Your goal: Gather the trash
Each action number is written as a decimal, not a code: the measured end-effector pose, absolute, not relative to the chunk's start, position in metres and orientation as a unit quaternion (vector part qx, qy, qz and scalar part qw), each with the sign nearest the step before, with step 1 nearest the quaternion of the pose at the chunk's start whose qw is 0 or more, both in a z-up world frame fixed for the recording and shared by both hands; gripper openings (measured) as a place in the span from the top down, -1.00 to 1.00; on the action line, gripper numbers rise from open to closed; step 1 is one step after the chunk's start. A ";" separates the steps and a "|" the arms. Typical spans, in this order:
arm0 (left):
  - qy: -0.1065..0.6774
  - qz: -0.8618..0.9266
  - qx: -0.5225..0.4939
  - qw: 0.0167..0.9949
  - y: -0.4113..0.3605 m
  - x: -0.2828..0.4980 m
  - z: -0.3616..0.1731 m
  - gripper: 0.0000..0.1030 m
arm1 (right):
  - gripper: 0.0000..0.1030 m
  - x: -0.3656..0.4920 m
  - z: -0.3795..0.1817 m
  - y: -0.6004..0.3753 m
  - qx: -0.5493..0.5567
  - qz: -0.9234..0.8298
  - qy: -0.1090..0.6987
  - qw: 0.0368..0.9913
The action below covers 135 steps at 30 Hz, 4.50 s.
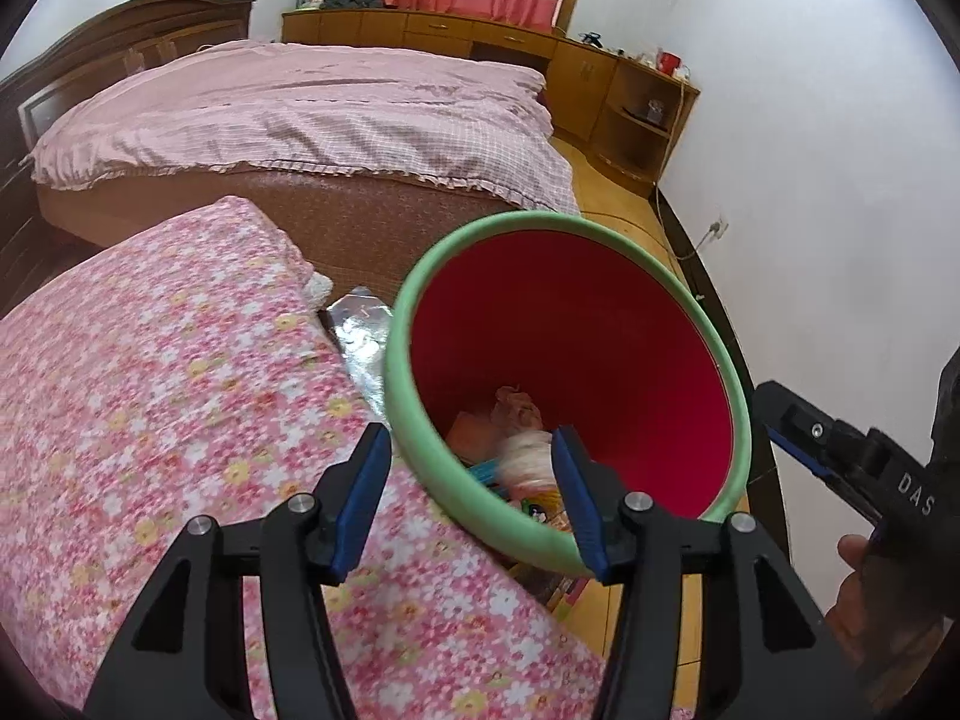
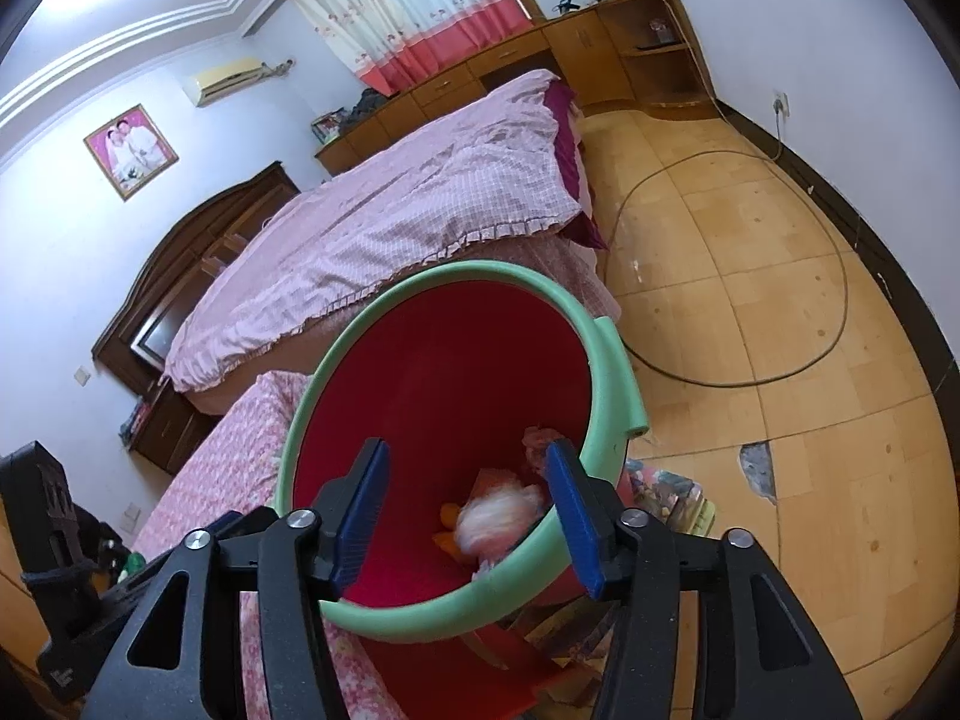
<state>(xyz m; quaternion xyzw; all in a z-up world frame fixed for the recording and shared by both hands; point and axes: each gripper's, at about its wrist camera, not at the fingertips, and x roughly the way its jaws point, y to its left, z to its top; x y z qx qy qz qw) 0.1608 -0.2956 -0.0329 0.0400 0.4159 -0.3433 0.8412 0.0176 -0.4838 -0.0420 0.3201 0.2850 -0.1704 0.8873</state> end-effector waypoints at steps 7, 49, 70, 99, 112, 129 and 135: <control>0.410 -0.313 0.022 0.856 -0.257 0.149 -0.016 -0.08 | -0.35 0.013 -0.031 -0.457 0.296 -0.151 0.298 0.895; 0.323 -0.067 -0.048 0.943 -0.024 0.011 0.027 -0.20 | -0.59 -0.053 0.015 -0.243 0.102 -0.010 0.270 0.957; 0.299 -0.045 -0.047 0.952 -0.015 -0.001 0.032 -0.20 | -0.60 -0.064 0.022 -0.233 0.093 -0.010 0.246 0.965; 0.297 -0.042 -0.044 0.953 -0.017 -0.003 0.035 -0.20 | -0.60 -0.063 0.020 -0.236 0.095 -0.009 0.248 0.964; 0.296 -0.042 -0.043 0.953 -0.016 -0.003 0.035 -0.20 | -0.60 -0.063 0.020 -0.236 0.095 -0.009 0.248 0.964; 0.293 -0.042 -0.043 0.954 -0.016 -0.003 0.039 -0.20 | -0.60 -0.063 0.020 -0.238 0.096 -0.009 0.248 0.964; 0.290 -0.043 -0.041 0.955 -0.017 -0.002 0.041 -0.20 | -0.60 -0.063 0.021 -0.238 0.096 -0.009 0.248 0.964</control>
